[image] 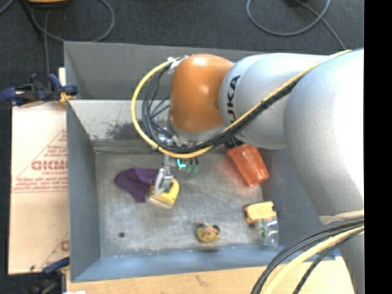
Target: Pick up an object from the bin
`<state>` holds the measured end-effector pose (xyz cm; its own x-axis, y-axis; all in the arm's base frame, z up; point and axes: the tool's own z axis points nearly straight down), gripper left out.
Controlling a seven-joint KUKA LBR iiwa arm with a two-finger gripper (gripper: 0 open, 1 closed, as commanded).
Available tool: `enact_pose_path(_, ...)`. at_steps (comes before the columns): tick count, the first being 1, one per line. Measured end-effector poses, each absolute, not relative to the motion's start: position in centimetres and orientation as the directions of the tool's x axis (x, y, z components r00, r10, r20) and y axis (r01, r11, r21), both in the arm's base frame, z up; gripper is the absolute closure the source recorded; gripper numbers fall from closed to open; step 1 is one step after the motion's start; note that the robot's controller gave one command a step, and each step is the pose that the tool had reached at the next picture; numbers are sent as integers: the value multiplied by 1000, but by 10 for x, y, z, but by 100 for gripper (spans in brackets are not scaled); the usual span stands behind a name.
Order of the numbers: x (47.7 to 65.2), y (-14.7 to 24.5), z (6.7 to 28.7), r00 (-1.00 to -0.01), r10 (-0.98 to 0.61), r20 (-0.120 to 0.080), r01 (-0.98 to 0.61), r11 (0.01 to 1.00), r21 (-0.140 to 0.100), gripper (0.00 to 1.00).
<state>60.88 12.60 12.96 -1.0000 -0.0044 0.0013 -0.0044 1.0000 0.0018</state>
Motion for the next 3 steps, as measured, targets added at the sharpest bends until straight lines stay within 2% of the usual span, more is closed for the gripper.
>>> enact_pose_path(1, 601, 103, 179, -998, -59, 2, -59, 998, -1, 0)
enact_pose_path(2, 590, 127, 154, -999, -52, -15, -52, 999, 2, 0)
enact_pose_path(3, 587, 157, 79, -999, 34, 2, 34, 999, 5, 100)
